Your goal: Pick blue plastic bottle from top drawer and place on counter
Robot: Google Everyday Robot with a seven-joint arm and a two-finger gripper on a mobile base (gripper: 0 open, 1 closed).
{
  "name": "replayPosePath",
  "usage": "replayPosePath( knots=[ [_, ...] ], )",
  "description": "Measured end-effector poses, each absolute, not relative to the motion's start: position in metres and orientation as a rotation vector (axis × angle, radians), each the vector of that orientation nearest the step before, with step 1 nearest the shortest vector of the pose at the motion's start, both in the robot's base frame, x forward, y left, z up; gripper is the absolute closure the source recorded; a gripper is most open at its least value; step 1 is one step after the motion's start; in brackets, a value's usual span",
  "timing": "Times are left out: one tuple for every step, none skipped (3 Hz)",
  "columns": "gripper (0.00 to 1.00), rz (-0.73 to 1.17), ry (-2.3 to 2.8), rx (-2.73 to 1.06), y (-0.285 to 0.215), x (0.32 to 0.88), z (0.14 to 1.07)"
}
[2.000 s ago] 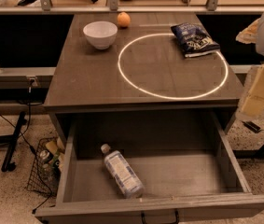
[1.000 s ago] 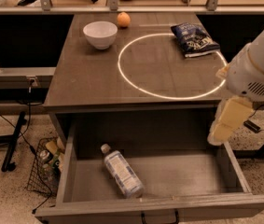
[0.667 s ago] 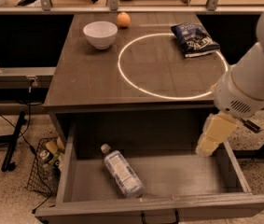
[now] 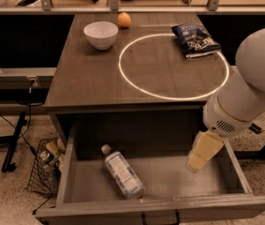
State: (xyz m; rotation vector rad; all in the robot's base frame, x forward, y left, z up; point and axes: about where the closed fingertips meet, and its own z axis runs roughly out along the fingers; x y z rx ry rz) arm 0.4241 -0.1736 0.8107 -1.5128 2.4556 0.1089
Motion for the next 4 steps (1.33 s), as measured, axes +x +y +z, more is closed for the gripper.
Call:
replayPosePath(
  knots=[
    [0.00,0.116,2.455,-1.507,-0.172,0.424,0.810],
    [0.00,0.241,2.510,-1.399,-0.151,0.411,0.765],
    [0.00,0.403,2.595,-1.292,-0.106,0.395,0.701],
    [0.00,0.530,2.611,-1.223,-0.054,0.391,0.662]
  ],
)
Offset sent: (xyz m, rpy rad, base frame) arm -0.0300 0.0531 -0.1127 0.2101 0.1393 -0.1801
